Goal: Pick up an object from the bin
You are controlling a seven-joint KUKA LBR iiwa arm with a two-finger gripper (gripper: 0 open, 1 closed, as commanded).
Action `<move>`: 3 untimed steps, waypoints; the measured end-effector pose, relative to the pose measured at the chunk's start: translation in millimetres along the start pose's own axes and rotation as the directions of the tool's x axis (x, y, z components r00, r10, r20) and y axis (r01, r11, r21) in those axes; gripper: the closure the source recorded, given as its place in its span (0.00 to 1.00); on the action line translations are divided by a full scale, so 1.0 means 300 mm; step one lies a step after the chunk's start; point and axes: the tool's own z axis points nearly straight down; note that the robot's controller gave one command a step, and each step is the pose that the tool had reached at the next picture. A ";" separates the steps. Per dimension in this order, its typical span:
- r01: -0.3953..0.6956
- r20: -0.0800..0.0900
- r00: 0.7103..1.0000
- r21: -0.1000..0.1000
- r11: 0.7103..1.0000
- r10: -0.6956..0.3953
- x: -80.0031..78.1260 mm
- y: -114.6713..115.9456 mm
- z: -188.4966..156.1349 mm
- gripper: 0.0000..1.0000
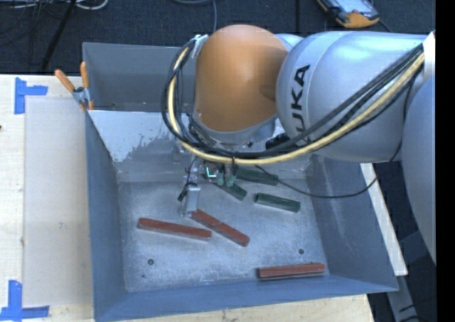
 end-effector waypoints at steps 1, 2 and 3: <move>-0.004 0.008 1.000 -0.001 1.000 0.004 -0.006 -0.003 -0.015 0.00; 0.057 0.014 0.998 -0.002 0.998 -0.057 0.020 -0.010 0.140 0.00; -0.139 0.007 0.990 -0.003 0.990 0.139 0.010 -0.136 0.538 1.00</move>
Offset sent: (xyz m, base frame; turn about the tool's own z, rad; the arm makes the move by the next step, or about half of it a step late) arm -0.0272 -0.0106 -0.1498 -0.1820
